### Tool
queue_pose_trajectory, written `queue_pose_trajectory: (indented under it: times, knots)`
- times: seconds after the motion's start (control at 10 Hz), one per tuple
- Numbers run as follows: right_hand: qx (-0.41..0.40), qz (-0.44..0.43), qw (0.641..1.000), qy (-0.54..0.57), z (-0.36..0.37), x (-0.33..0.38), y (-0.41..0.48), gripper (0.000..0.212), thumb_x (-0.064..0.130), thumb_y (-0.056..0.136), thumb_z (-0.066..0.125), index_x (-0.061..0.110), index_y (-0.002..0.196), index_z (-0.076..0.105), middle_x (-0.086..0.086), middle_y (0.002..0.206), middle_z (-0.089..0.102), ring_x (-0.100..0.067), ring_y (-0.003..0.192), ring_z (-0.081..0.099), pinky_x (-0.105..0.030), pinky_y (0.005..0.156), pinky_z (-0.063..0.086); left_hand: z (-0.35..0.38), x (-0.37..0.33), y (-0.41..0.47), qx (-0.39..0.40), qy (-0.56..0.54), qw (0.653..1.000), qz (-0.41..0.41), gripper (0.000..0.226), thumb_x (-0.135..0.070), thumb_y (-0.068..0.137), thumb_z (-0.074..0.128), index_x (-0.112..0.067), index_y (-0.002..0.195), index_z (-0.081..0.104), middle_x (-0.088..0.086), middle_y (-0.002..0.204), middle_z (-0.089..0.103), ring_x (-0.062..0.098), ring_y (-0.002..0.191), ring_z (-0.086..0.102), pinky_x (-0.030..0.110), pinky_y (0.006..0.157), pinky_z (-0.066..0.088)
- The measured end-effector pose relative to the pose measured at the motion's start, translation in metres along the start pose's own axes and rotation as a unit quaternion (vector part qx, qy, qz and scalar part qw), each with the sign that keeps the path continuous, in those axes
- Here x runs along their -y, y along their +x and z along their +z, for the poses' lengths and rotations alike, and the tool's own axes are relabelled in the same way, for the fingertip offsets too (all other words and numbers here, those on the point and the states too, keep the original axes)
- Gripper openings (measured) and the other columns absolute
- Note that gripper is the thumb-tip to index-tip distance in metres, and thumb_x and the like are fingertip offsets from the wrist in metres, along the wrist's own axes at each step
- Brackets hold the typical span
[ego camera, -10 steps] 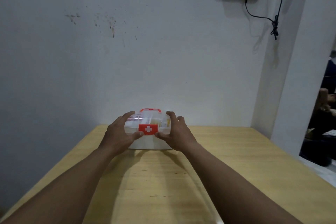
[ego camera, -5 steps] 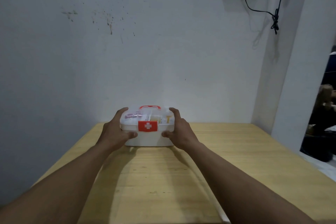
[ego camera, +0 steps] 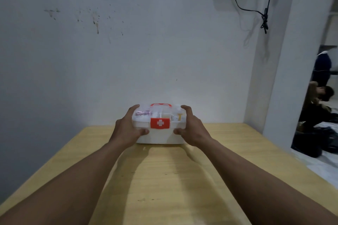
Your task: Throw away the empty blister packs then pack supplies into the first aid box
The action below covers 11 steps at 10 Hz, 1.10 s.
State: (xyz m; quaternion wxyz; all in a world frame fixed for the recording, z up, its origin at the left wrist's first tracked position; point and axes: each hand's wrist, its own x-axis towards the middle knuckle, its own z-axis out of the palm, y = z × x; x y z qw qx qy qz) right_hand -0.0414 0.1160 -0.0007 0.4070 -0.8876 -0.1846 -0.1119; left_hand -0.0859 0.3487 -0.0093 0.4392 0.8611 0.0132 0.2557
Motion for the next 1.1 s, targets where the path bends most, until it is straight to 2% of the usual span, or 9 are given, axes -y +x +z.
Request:
queue_pose_trajectory:
  times: [0.1,0.3,0.4,0.5,0.8,0.9,1.0,1.1]
  knots:
    - [-0.009,0.012,1.000,-0.003,-0.014,-0.015,0.005,0.088,0.011,0.084,0.075,0.029,0.149,0.019,-0.010,0.128,0.056,-0.027,0.110,0.055,-0.036,0.085,0.049,0.022,-0.008,0.008,0.006,-0.002,1.000,-0.002,0.096,-0.023,0.066,0.089,-0.046,0.141,0.032,0.004,0.132,0.057,0.027,0.110,0.058,0.045,0.089,0.056]
    - [-0.023,0.025,0.999,-0.002,-0.029,-0.043,0.016,0.088,0.007,0.084,0.074,0.027,0.150,0.020,-0.008,0.130,0.056,-0.027,0.115,0.056,-0.028,0.079,0.045,0.058,-0.014,0.019,0.005,-0.012,1.000,-0.006,0.097,-0.019,0.068,0.087,-0.046,0.143,0.031,0.005,0.133,0.057,0.025,0.110,0.057,0.040,0.088,0.055]
    - [-0.027,0.033,0.999,-0.003,-0.029,-0.054,0.024,0.090,0.008,0.082,0.076,0.032,0.149,0.020,-0.008,0.130,0.056,-0.023,0.108,0.055,-0.031,0.080,0.049,0.069,-0.015,0.023,0.008,-0.015,1.000,-0.011,0.097,-0.018,0.070,0.087,-0.045,0.144,0.030,0.005,0.134,0.056,0.025,0.110,0.057,0.038,0.087,0.054]
    - [-0.036,0.035,0.999,-0.004,-0.025,-0.062,0.033,0.093,0.011,0.080,0.078,0.038,0.147,0.020,-0.007,0.128,0.055,-0.025,0.111,0.057,-0.040,0.087,0.055,0.077,-0.017,0.027,0.004,-0.017,1.000,-0.007,0.097,-0.016,0.071,0.087,-0.040,0.147,0.030,0.006,0.137,0.055,0.024,0.110,0.057,0.037,0.086,0.054]
    - [-0.014,0.040,0.999,-0.015,-0.026,-0.074,0.048,0.096,0.013,0.083,0.077,0.040,0.149,0.013,-0.006,0.133,0.053,-0.028,0.119,0.056,-0.048,0.095,0.054,0.086,-0.020,0.032,0.001,0.000,1.000,-0.006,0.098,-0.018,0.072,0.086,-0.039,0.148,0.027,0.005,0.141,0.053,0.024,0.110,0.057,0.042,0.087,0.056]
    - [-0.008,0.038,0.999,-0.030,-0.026,-0.075,0.053,0.103,0.013,0.083,0.077,0.037,0.153,0.005,-0.007,0.135,0.054,-0.027,0.120,0.057,-0.046,0.095,0.053,0.088,-0.022,0.032,-0.001,0.011,1.000,-0.007,0.099,-0.018,0.073,0.086,-0.036,0.150,0.026,0.007,0.141,0.053,0.028,0.114,0.058,0.043,0.090,0.055]
    - [0.006,0.041,0.997,-0.058,-0.023,-0.076,0.051,0.127,0.017,0.080,0.080,0.048,0.148,-0.022,-0.009,0.136,0.053,-0.026,0.114,0.061,-0.045,0.090,0.055,0.087,-0.027,0.027,0.006,0.016,1.000,-0.020,0.105,-0.018,0.073,0.085,-0.034,0.153,0.019,0.007,0.145,0.049,0.029,0.119,0.056,0.046,0.093,0.054]
    - [-0.005,0.056,0.995,-0.077,-0.030,-0.065,0.042,0.130,0.010,0.081,0.075,0.047,0.144,-0.032,-0.018,0.153,0.033,-0.030,0.120,0.057,-0.039,0.090,0.053,0.086,-0.035,0.024,-0.002,0.020,0.999,-0.040,0.119,-0.025,0.072,0.086,-0.031,0.156,0.003,0.008,0.151,0.041,0.031,0.130,0.048,0.047,0.099,0.048]
